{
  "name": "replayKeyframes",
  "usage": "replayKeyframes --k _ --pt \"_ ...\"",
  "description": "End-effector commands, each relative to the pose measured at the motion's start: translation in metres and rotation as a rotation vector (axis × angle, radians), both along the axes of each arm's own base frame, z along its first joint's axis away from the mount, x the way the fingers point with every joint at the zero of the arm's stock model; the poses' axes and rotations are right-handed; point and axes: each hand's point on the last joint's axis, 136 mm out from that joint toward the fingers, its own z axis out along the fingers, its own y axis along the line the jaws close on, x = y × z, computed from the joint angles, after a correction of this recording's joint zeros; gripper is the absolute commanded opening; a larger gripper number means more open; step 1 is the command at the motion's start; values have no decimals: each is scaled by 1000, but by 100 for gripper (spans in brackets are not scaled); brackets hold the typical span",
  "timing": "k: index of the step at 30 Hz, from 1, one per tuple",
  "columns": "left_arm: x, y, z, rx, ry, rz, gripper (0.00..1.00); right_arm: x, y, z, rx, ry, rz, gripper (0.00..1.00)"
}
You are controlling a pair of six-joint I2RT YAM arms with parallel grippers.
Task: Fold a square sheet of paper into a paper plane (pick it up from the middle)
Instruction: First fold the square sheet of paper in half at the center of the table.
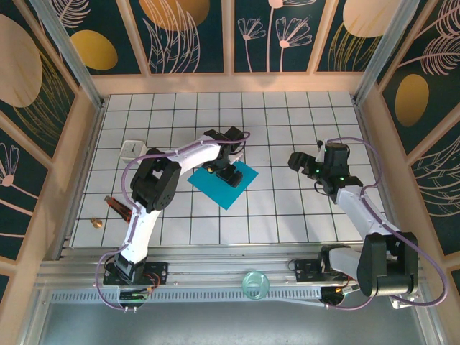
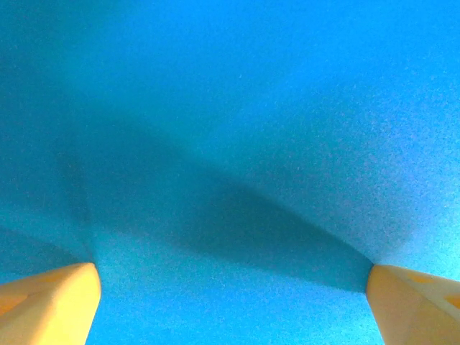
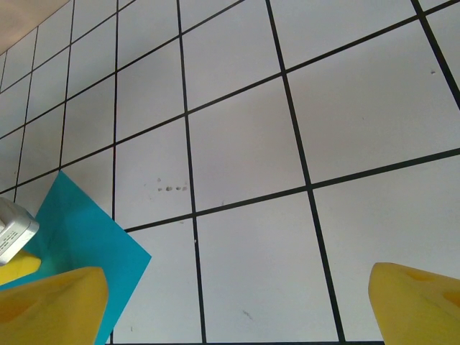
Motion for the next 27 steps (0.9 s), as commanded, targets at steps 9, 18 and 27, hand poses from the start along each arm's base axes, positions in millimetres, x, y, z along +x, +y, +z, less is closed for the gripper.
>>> replayKeyframes --k 9,18,27 --pt "-19 16 -23 71 72 -10 91 0 0 5 15 -28 1 94" --pt "-16 12 -18 46 58 -12 81 0 -1 4 14 -25 -1 94" --pt "0 -12 14 -102 -29 35 52 0 0 6 19 -28 -2 94"
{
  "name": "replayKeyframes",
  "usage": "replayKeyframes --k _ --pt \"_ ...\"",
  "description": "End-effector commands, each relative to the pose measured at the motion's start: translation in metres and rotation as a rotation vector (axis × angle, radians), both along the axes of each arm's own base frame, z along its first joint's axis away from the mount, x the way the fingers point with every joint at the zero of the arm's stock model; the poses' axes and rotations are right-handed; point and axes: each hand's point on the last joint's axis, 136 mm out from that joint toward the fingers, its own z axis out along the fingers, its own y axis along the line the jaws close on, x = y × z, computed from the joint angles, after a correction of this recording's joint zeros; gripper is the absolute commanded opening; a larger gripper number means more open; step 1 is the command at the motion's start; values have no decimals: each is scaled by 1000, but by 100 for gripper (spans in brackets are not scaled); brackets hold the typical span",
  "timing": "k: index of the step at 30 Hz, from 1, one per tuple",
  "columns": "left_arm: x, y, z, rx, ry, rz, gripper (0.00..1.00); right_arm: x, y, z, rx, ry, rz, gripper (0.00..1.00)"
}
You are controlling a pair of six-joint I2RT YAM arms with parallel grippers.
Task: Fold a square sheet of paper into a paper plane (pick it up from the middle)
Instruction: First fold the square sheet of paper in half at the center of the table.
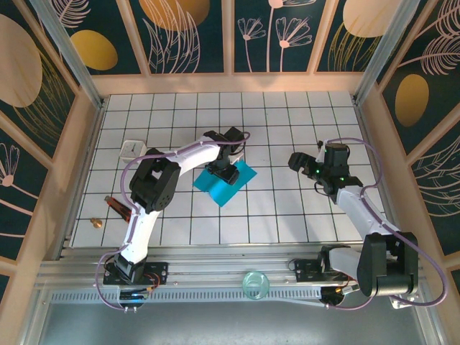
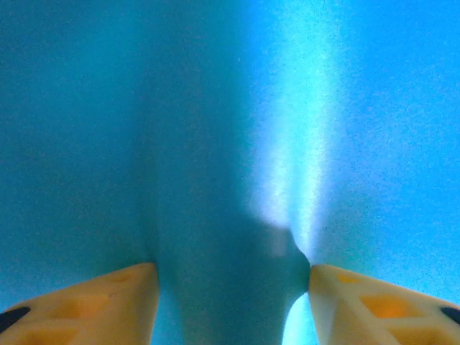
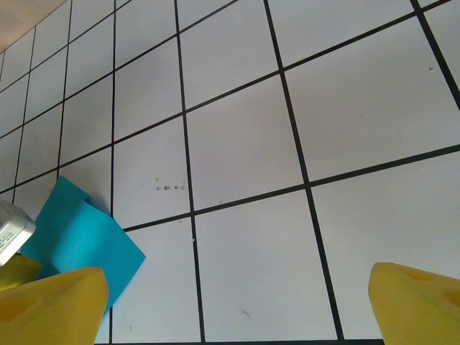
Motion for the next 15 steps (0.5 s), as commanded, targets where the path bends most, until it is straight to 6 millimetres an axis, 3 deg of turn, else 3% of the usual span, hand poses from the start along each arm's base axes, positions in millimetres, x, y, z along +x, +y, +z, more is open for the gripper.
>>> replayKeyframes --k 1,5,8,11,13,15 --pt "2 -12 21 -99 -38 37 48 0 0 8 18 -34 1 94" --pt "-4 -48 79 -391 -62 66 31 0 0 12 16 -40 4 94" --pt "-31 -83 148 -772 -11 50 28 0 4 21 30 -50 19 94" --pt "-56 -90 194 -1144 99 102 26 -4 12 33 65 -64 51 93" --pt "-58 -82 180 -1220 188 195 20 -10 29 39 120 -79 115 93" --pt "-53 -70 146 -1167 203 297 17 -16 47 42 146 -86 180 92"
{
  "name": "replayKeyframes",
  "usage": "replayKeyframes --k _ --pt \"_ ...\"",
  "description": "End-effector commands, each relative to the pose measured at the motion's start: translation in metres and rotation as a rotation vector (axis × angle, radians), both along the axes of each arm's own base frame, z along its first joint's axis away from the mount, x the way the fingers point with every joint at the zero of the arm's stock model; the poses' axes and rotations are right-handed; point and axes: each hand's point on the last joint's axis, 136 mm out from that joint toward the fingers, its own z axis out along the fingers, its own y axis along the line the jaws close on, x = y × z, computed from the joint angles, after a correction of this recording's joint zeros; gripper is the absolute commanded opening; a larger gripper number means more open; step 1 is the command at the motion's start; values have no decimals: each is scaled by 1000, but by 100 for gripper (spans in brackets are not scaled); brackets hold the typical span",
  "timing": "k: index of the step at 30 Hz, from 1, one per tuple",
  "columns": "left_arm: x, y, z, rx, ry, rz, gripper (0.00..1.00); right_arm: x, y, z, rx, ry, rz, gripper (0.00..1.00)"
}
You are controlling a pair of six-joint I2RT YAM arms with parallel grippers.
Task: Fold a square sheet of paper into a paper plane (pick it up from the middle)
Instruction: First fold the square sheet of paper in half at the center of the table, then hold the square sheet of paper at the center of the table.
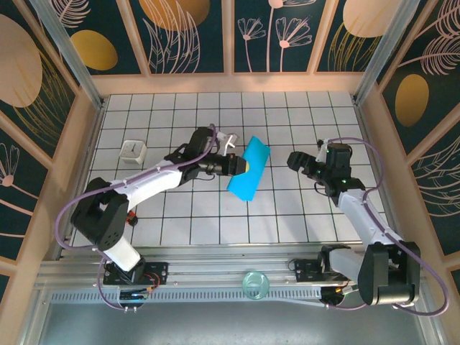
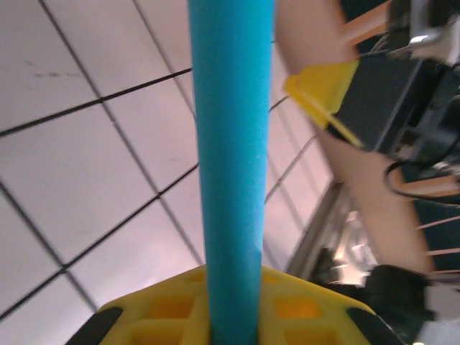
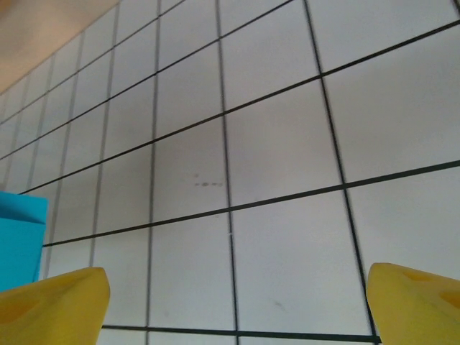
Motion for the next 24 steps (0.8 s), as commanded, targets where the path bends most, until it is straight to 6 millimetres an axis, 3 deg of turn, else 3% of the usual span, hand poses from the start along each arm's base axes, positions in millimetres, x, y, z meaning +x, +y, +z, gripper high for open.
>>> replayKeyframes --k 1,7,12,17,24 --pt "2 4 -25 -139 176 57 18 -11 39 19 75 -40 147 91" --pt "1 26 -88 -73 255 207 20 -37 101 2 147 2 332 87" --pt "-7 46 -128 32 287 280 22 -41 145 -18 197 59 393 77" --pt "-14 60 -153 113 306 318 28 -31 181 -38 224 103 450 62" --pt "-16 74 -168 202 298 350 32 -11 206 -63 258 139 488 51"
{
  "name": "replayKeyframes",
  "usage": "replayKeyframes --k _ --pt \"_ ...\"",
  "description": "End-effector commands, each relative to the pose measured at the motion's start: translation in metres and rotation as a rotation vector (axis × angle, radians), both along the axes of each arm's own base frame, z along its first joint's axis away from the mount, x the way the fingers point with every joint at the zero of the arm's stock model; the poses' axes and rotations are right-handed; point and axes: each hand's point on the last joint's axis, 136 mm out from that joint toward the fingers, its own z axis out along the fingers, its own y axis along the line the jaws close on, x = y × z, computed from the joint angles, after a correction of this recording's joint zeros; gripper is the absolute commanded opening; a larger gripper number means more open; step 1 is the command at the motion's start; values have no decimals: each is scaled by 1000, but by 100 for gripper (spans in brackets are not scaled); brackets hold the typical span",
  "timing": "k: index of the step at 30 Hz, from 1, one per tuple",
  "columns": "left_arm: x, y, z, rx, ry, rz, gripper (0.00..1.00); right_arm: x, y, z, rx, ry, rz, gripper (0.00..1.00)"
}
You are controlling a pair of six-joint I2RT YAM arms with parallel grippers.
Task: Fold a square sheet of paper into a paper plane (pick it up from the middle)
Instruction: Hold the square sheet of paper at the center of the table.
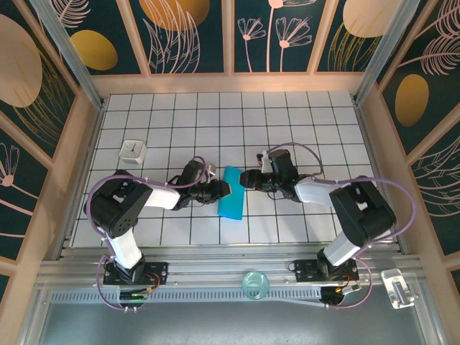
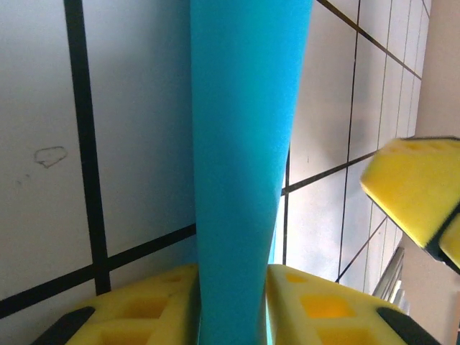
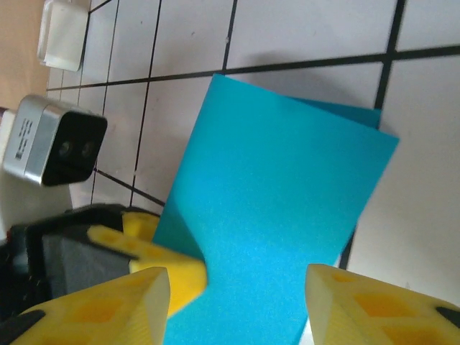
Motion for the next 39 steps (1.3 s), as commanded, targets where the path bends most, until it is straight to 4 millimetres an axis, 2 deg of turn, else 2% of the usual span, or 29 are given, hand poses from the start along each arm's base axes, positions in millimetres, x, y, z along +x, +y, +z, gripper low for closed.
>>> replayKeyframes --k 1,7,11,17,24,30,31,32,36,39 --pt "-1 15 -21 99 2 23 33 20 22 18 82 -63 26 49" --pt "-4 18 -27 130 13 16 41 31 31 -8 60 -13 39 42" --pt "-2 25 -21 183 -13 19 49 33 31 -20 42 3 36 40" --pt "1 34 -19 270 -32 7 59 33 33 -25 48 12 41 38" --pt "2 31 -20 296 -29 -13 56 34 35 -30 50 23 46 36" --pt "1 47 -23 410 -37 -3 68 30 44 -31 55 28 63 34" --pt "4 45 -12 395 -61 6 70 30 43 -31 55 29 63 34" --pt "3 46 -9 393 -65 8 73 29 44 -31 56 30 64 34" --pt "1 37 -3 391 -86 -17 72 30 45 -34 55 36 62 33" --pt "-5 27 -7 418 -86 -58 67 30 46 -35 55 38 66 33"
